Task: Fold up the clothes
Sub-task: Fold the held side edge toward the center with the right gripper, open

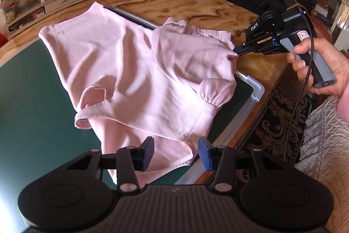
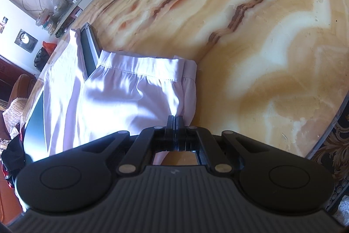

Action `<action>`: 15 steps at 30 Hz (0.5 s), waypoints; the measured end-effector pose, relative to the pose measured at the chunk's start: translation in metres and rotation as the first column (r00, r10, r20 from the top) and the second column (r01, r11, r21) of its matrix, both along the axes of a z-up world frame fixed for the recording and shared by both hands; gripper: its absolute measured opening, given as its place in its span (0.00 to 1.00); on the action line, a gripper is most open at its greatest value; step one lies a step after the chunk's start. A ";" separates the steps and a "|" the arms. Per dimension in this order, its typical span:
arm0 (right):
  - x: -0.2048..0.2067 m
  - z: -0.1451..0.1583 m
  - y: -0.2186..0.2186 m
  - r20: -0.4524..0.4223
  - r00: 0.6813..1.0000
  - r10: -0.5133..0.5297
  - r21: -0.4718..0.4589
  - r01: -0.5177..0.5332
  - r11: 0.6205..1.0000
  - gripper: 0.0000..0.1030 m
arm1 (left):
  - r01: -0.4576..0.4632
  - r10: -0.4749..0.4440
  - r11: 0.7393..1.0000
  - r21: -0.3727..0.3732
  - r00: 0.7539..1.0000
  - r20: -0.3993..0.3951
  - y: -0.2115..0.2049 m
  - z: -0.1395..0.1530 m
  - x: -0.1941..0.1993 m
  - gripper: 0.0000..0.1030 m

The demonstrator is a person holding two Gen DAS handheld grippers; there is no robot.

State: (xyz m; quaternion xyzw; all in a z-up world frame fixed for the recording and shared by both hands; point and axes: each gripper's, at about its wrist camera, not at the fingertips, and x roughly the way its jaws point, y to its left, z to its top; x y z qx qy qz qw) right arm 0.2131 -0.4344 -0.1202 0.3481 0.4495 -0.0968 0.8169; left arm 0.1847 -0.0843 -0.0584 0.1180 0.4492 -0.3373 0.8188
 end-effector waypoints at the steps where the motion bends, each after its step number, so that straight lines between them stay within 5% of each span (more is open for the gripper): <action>1: -0.001 0.000 0.001 0.000 1.000 0.000 -0.001 0.000 1.000 0.02 | 0.000 0.000 1.000 -0.005 1.000 -0.009 -0.004 -0.001 0.003 0.49; 8: -0.003 -0.004 -0.001 -0.026 1.000 -0.006 0.000 0.006 1.000 0.05 | 0.002 -0.001 0.989 0.147 1.000 -0.004 -0.020 -0.024 0.004 0.48; 10: -0.003 -0.004 -0.004 -0.029 1.000 -0.013 0.003 0.013 1.000 0.15 | -0.002 0.006 0.991 0.133 1.000 -0.029 -0.015 -0.027 0.003 0.50; 12: -0.006 -0.005 -0.009 -0.031 0.999 -0.035 0.025 0.036 0.999 0.35 | -0.001 0.004 0.991 0.131 1.000 -0.027 -0.013 -0.026 0.000 0.50; 15: -0.014 -0.003 -0.010 -0.013 0.999 -0.047 0.064 0.047 0.997 0.37 | 0.012 -0.012 0.993 0.117 1.000 -0.001 -0.012 -0.021 -0.005 0.49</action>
